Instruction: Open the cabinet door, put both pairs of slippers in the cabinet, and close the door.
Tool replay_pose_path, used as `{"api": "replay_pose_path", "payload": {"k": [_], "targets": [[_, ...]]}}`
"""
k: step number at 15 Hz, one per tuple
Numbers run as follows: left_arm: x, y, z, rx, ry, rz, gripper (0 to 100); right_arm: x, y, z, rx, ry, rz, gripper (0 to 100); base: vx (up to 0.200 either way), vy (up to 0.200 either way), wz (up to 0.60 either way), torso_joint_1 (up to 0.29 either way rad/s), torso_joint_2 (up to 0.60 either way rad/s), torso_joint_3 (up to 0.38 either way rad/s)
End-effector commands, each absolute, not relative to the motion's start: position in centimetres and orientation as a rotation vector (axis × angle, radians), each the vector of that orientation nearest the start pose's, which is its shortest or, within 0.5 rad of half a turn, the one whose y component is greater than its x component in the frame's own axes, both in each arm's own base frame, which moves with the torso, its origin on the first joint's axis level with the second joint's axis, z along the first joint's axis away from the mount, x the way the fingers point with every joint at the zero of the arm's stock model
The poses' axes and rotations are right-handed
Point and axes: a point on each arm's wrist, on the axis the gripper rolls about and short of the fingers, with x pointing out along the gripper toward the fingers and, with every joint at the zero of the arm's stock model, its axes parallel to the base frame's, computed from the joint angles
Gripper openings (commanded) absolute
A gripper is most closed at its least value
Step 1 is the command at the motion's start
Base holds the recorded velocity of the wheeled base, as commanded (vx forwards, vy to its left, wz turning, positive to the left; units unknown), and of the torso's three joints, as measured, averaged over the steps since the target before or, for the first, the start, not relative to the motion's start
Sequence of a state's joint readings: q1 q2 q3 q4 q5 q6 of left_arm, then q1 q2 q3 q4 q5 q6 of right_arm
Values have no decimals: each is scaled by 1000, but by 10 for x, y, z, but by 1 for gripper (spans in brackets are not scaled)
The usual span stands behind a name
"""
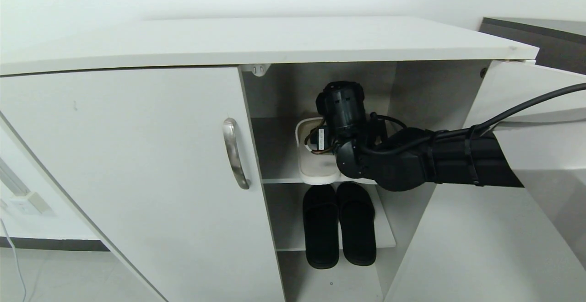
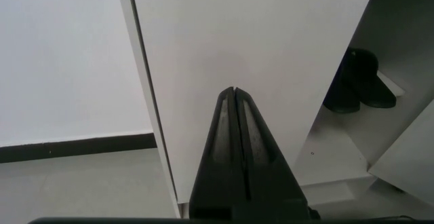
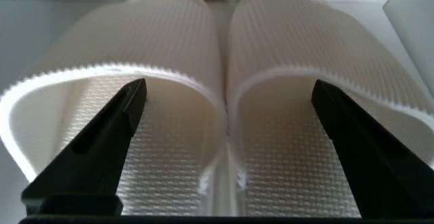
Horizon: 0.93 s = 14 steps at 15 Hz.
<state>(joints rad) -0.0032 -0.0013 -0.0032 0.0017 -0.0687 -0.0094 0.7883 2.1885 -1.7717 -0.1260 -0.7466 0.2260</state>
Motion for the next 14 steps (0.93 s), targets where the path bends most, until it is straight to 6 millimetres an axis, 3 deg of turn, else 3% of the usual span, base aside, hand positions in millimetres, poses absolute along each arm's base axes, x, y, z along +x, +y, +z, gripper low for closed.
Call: {"api": "replay_pose_path", "payload": {"k": [1,7,14], "targets": [[-23,-1,76,-9,-1,-72,0,325,311,221,23,210,24,100,0,0,0,0,0,0],[-23,-1,76,-9,-1,-72,0,293,308,230,12,219,65,100,0,0,0,0,0,0],[-23,-2,77,-9,-3,-74,0,223,275,232,56,202,262,100,0,0,0,0,0,0]]}}
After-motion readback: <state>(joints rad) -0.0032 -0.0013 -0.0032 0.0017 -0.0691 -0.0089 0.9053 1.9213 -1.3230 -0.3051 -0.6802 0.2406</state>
